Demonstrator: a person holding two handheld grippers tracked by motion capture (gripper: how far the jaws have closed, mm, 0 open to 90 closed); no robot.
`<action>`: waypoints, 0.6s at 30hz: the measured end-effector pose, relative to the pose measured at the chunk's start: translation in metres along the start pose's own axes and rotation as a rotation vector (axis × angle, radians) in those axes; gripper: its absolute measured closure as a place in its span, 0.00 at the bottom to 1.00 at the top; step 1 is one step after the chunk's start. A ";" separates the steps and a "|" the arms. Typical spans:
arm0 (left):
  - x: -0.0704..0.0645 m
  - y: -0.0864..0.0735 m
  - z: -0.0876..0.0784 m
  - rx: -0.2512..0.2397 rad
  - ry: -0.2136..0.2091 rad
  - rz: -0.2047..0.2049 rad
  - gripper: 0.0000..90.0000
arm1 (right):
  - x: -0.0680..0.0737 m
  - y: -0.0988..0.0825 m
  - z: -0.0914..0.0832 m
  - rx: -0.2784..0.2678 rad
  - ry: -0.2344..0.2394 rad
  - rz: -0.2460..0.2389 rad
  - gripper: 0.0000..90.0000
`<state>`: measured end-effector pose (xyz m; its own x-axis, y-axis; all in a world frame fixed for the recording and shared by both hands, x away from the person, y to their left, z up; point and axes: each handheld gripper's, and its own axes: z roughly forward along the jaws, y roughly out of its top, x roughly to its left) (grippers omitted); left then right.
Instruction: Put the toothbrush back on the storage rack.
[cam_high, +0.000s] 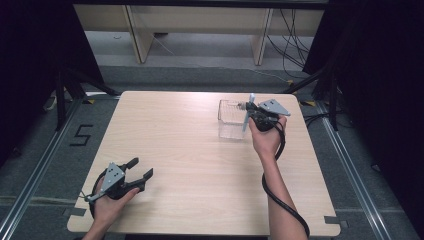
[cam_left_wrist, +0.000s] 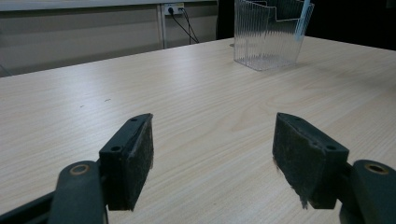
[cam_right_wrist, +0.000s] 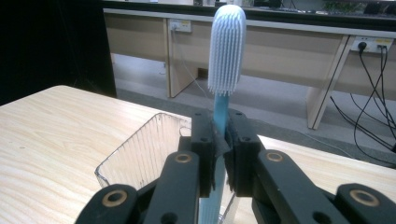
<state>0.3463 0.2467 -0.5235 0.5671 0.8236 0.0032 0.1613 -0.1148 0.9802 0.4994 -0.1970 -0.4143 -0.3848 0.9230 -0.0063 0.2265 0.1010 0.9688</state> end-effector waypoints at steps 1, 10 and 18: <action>0.000 0.000 0.000 0.000 0.000 0.000 0.32 | 0.000 0.000 -0.001 0.003 -0.005 -0.005 0.92; 0.000 0.000 0.000 0.001 0.000 0.000 0.32 | 0.001 -0.006 0.002 0.005 -0.006 -0.022 0.92; 0.000 0.000 0.000 0.000 -0.001 0.000 0.32 | 0.002 -0.014 0.002 0.018 -0.007 -0.008 0.92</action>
<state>0.3462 0.2467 -0.5235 0.5676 0.8233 0.0033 0.1608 -0.1148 0.9803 0.4974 -0.1953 -0.4283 -0.3802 0.9248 -0.0155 0.2392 0.1145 0.9642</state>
